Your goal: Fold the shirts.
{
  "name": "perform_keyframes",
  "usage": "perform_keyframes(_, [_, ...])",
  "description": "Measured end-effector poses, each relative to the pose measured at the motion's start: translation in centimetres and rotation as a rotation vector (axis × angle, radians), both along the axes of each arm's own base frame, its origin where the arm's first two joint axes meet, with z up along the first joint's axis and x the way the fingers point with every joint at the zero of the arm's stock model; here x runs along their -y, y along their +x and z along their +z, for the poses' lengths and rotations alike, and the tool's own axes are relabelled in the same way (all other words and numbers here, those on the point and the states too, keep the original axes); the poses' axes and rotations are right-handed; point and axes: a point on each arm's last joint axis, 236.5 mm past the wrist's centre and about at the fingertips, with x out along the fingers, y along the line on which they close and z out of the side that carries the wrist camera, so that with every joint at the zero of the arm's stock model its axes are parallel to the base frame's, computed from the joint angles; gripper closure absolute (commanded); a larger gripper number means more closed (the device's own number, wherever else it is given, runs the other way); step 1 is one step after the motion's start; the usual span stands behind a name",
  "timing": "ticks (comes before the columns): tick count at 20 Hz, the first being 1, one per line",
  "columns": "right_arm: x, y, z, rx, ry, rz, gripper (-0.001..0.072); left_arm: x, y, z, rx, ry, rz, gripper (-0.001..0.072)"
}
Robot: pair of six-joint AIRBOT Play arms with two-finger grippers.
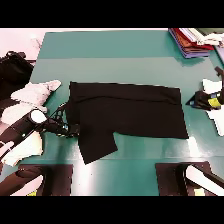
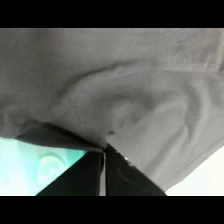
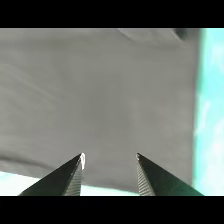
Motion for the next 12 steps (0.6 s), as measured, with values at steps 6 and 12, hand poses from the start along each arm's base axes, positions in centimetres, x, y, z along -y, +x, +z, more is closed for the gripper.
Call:
perform_keyframes(6, [3.1,-8.6,-7.6,-0.251,0.100,-0.230,0.0226,0.7,1.1,1.8,0.059,-0.022,-0.019,0.0685])
perform_keyframes(12, [1.1,-10.2,-11.3,-0.260,0.227,-0.372,0.0350,0.8,1.3,2.3,0.072,-0.027,-0.024,0.0685])
